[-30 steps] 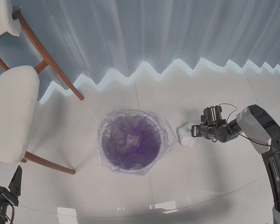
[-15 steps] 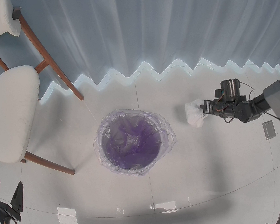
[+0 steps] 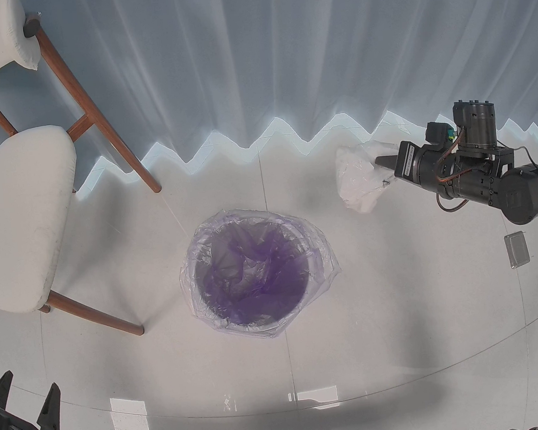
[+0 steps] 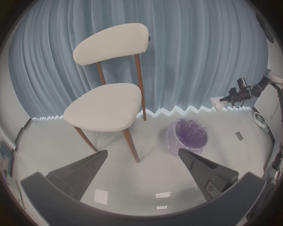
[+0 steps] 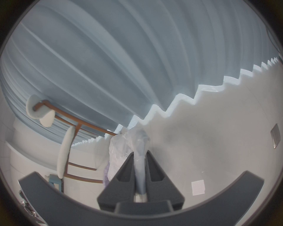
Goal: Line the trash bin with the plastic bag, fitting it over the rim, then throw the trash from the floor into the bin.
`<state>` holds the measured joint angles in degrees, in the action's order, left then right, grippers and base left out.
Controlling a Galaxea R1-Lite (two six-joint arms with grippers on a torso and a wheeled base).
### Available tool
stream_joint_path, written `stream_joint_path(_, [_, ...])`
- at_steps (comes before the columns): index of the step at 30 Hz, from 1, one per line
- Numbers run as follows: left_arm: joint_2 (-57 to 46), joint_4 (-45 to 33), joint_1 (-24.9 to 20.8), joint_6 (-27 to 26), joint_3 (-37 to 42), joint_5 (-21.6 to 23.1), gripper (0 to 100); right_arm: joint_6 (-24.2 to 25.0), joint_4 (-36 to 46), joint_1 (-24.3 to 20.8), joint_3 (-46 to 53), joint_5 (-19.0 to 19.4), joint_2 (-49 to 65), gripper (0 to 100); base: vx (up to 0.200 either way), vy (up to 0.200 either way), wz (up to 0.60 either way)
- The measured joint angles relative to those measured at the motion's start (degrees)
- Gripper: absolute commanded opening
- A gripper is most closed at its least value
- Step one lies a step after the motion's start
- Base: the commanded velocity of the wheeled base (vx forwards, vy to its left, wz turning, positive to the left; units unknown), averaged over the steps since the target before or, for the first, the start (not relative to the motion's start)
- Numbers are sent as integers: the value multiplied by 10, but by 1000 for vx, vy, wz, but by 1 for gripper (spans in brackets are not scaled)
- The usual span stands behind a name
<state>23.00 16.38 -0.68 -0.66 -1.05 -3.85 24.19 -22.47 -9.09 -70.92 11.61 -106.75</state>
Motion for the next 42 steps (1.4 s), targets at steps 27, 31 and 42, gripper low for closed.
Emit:
stream_joint_path(27, [-192,-185,-14,-40,1,9,100,-51,-277,-158,77,-36,-83,0,0,0,0])
stream_joint_path(31, [-194,-185,-14,-45,1,43,100,-66,-287,-160,57,-38,-115,0,0,0,0])
stream_joint_path(42, [-204,-189,-4,-33,0,43,100,-121,-343,-163,22,-37,-204,0,0,0,0])
